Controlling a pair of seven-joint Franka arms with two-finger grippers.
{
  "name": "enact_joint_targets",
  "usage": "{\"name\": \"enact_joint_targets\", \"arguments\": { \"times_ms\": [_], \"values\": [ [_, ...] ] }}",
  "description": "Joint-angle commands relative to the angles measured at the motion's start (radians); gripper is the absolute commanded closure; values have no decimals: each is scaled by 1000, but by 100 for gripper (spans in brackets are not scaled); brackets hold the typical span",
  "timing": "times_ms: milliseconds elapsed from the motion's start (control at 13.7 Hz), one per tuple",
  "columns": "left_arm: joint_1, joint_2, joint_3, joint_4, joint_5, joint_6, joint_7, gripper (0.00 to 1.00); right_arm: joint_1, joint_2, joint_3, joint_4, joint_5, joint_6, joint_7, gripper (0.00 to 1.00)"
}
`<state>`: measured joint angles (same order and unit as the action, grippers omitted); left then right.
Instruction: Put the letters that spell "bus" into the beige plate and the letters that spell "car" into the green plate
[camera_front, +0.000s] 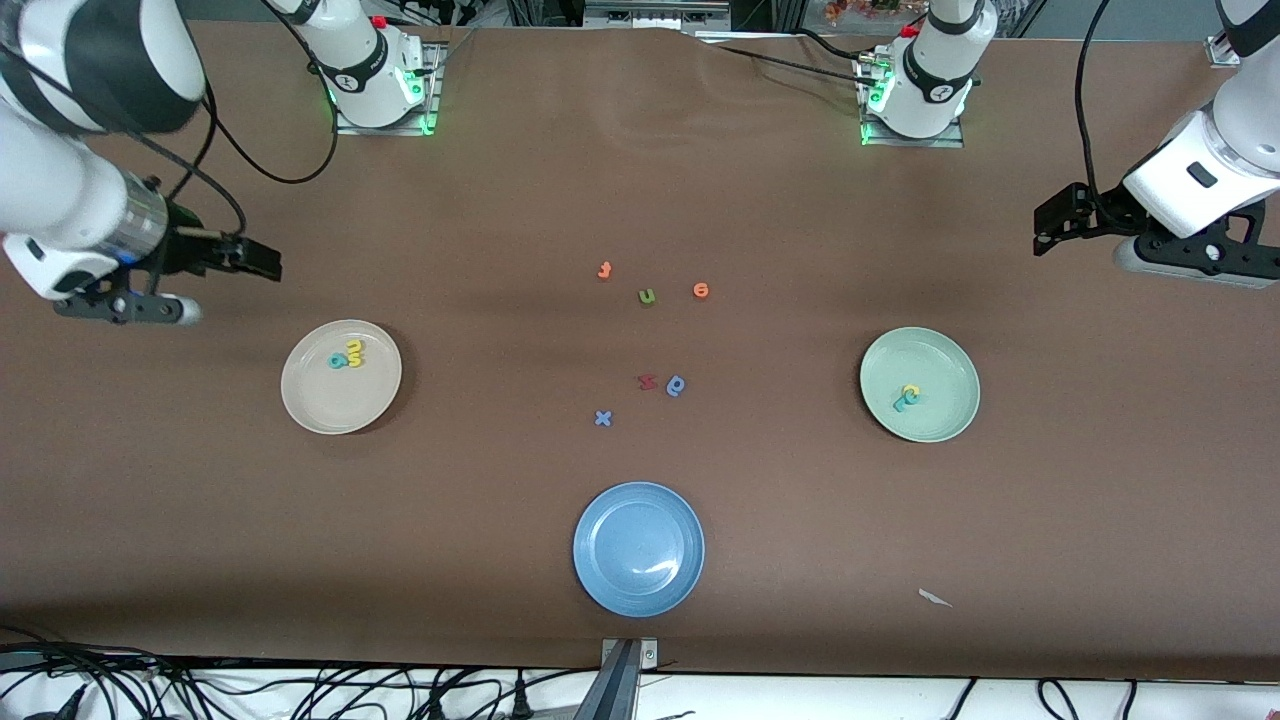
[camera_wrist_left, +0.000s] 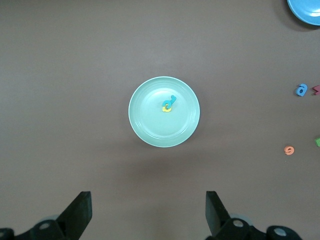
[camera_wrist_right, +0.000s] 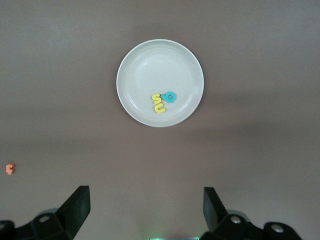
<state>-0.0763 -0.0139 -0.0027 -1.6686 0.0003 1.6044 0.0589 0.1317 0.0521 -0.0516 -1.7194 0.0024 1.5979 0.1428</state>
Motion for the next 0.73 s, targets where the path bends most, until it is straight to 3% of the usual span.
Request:
{"name": "enact_joint_targets", "arguments": {
  "times_ms": [0, 219, 656],
  "values": [
    [9, 11, -2, 26, -11, -18, 16, 0, -15, 2, 12, 90, -18, -88, 6, 0],
    [9, 11, 0, 27, -11, -18, 16, 0, 34, 2, -68, 104, -9, -73, 1, 0],
    [16, 11, 0, 26, -11, -18, 16, 0, 31, 5, -68, 126, 1, -85, 9, 0]
  ]
}}
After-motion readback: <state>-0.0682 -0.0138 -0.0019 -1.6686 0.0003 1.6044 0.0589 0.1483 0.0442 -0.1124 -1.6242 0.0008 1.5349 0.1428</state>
